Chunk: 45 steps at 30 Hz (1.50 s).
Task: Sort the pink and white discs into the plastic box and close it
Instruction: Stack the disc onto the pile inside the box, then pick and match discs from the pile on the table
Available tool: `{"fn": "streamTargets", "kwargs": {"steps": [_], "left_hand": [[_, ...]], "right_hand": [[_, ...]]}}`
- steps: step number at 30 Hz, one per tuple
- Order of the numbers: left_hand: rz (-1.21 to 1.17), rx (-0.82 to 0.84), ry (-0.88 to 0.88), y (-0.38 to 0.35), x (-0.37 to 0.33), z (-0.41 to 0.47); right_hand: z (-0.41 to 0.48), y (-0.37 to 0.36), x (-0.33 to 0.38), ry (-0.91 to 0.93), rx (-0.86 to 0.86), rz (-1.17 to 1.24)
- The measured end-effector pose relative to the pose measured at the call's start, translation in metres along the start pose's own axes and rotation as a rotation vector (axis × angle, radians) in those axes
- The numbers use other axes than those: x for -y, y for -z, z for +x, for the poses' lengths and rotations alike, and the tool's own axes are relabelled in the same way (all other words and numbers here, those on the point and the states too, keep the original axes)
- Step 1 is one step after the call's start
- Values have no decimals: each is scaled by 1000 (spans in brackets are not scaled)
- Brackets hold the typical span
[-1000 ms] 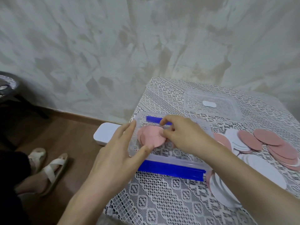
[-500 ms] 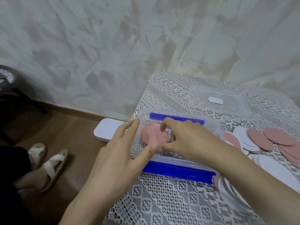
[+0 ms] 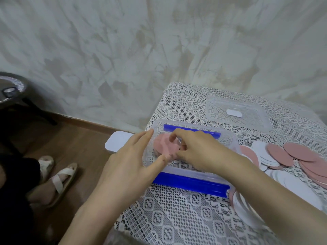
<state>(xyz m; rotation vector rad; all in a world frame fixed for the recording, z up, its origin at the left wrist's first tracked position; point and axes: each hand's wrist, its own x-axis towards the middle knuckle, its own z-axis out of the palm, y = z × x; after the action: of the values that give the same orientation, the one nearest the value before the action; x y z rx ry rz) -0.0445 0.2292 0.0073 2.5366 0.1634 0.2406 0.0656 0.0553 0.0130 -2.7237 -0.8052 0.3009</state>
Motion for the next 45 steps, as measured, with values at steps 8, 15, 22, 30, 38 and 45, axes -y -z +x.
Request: {"fn": "streamTargets", "kwargs": {"steps": [8,15,22,30,38,45], "left_hand": [[369,-147,-120,20,-15,14],[508,-153,-360,-9,-57,25],[418,-167,-501,-54,-122,18],[349,-88,-676,-129,-186,-5],[350,-6,-614,-169,-178,-25],[295,6,-598,-165,-177,-25]], "right_hand": [[-40,27,1,138,-175,-373],[-92,50,-16,109,-323,-453],[-158,63,-68,-80,-345,-440],[-219,37,-141,-281,-283,-280],[-226,11,-172,-312,-234,7],[-216,20,-188,-376,-218,77]]}}
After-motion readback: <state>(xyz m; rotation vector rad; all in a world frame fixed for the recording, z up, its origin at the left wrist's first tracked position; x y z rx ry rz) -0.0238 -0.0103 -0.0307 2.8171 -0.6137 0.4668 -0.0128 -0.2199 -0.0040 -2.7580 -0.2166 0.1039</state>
